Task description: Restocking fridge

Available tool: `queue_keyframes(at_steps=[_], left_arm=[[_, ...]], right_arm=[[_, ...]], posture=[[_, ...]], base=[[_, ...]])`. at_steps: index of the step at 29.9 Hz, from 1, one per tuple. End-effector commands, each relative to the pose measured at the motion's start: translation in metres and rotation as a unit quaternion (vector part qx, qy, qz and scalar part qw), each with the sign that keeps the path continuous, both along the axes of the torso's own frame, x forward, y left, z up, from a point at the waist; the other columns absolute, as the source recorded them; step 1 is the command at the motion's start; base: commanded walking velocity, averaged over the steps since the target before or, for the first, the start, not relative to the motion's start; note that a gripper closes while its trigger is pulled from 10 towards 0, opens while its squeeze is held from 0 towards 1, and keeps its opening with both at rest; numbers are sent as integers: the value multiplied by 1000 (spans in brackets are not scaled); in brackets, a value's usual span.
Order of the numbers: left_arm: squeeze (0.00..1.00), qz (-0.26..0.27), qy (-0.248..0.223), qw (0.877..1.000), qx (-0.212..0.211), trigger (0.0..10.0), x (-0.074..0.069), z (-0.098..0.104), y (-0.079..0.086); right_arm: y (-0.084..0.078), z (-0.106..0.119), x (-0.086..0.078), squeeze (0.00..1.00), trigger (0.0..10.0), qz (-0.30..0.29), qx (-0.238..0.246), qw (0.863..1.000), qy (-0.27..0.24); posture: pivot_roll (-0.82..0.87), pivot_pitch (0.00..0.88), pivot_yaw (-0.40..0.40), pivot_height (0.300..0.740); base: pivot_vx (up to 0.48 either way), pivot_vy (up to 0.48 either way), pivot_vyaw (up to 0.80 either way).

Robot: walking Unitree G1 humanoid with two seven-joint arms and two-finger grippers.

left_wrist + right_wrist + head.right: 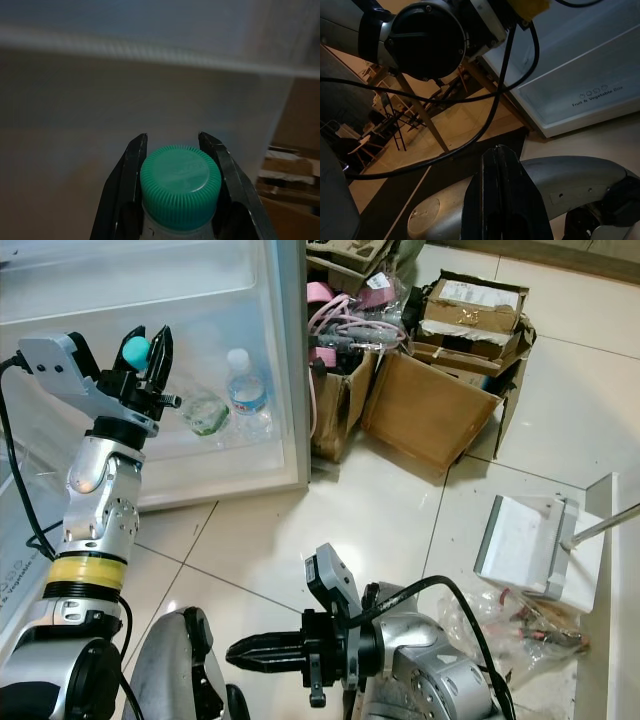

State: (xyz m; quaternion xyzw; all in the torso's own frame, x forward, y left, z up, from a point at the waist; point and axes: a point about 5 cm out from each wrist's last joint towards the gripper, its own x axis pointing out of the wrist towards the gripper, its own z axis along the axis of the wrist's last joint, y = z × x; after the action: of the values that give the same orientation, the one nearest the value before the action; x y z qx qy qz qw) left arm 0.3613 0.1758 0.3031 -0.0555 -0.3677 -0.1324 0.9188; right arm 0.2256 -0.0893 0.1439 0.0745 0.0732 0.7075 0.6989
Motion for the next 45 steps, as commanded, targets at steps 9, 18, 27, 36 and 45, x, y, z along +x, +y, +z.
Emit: queue_keyframes(at_steps=[9,18,27,36,45], left_arm=[[0,30,-45,998,12,10000,-8,25,6],[0,33,30,999,3,10000,8,-15,4],[0,36,60,998,1,10000,17,-31,3],[0,6,114,993,4,10000,28,-53,-12],[0,-26,141,990,5,10000,30,-69,-27]], right_arm=[[2,-3,-9,0,10000,8,2,1000,14],[2,-3,-11,0,10000,7,4,1000,19],[2,-3,-15,0,10000,7,5,1000,23],[1,-4,-19,0,10000,2,3,1000,28],[1,-5,-18,0,10000,-2,-1,1000,27]], posture=[[-114,488,87,490],[-118,501,86,490],[-126,515,88,490],[-130,524,92,490],[-132,521,96,490]], base=[[0,0,0],[0,0,0],[0,0,0],[0,0,0],[0,0,0]])
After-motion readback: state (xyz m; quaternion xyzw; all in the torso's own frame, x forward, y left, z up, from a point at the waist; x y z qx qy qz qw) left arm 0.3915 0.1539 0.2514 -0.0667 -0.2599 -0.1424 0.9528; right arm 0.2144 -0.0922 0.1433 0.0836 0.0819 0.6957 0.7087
